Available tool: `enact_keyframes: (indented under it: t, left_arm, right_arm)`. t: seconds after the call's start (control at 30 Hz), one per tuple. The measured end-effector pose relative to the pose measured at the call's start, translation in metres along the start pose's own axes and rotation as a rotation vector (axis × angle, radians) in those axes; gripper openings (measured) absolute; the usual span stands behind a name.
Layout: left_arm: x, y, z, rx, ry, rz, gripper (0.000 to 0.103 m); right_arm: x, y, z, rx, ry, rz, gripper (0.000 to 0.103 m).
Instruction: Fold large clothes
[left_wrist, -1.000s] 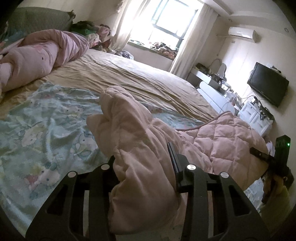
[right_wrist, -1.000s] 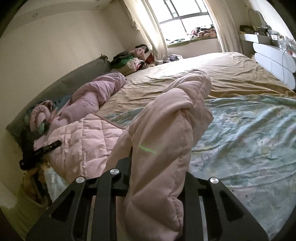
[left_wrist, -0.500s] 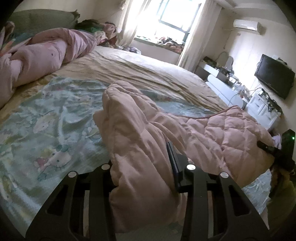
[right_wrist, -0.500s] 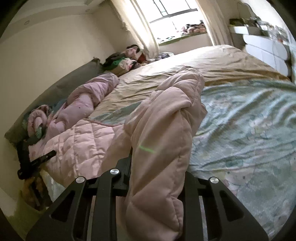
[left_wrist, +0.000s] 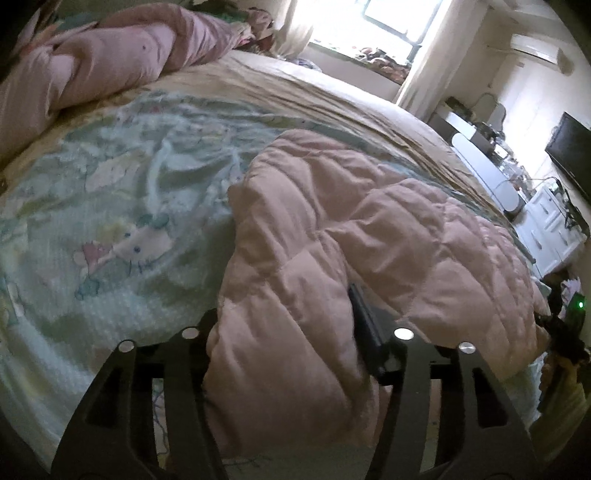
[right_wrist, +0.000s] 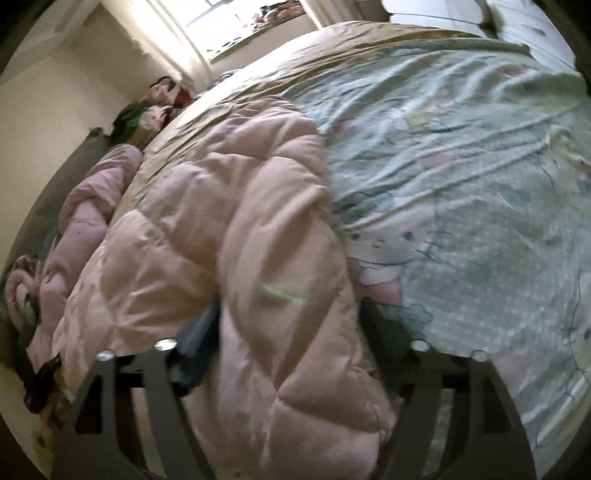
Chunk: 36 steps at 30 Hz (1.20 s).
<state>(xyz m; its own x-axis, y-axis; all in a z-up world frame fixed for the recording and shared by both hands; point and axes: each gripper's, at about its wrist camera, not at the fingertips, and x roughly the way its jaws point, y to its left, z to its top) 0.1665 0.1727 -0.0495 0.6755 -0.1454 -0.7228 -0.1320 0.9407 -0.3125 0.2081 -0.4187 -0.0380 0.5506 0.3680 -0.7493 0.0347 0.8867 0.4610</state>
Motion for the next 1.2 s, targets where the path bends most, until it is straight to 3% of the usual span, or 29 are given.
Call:
enact_keyframes:
  t: [0.1, 0.13, 0.17, 0.27, 0.3, 0.4, 0.53, 0.73, 1.0, 1.2]
  left_arm:
    - [-0.004, 0.002, -0.001, -0.021, 0.011, 0.015, 0.069]
    - [-0.007, 0.002, -0.001, -0.016, 0.012, 0.02, 0.069]
    - [-0.011, 0.0, -0.001, -0.007, 0.013, 0.031, 0.069]
    - [-0.028, -0.01, 0.0, 0.014, -0.003, 0.068, 0.09]
    - [-0.036, -0.014, 0.001, 0.024, -0.017, 0.07, 0.091]
    - [-0.057, -0.027, 0.006, 0.043, -0.045, 0.068, 0.094]
    - [-0.09, -0.053, 0.012, 0.071, -0.091, 0.06, 0.094]
    - [-0.132, -0.089, 0.01, 0.136, -0.164, 0.068, 0.094]
    - [-0.174, -0.119, -0.019, 0.158, -0.24, 0.024, 0.094]
    - [-0.178, -0.133, -0.051, 0.178, -0.255, 0.012, 0.094]
  right_arm:
    - [-0.008, 0.0, -0.001, 0.009, 0.004, -0.024, 0.087]
    - [-0.012, 0.002, 0.0, -0.003, -0.002, -0.041, 0.089]
    - [-0.021, 0.006, 0.001, -0.026, -0.021, -0.081, 0.091]
    - [-0.051, 0.021, 0.002, -0.088, -0.107, -0.15, 0.095]
    - [-0.062, 0.027, 0.002, -0.104, -0.141, -0.152, 0.099]
    - [-0.101, 0.051, 0.001, -0.152, -0.233, -0.099, 0.099]
    - [-0.134, 0.085, -0.003, -0.229, -0.285, -0.048, 0.099]
    - [-0.171, 0.135, -0.019, -0.36, -0.306, 0.042, 0.099]
    - [-0.2, 0.171, -0.062, -0.456, -0.351, 0.05, 0.099]
    - [-0.198, 0.172, -0.104, -0.447, -0.392, 0.018, 0.099]
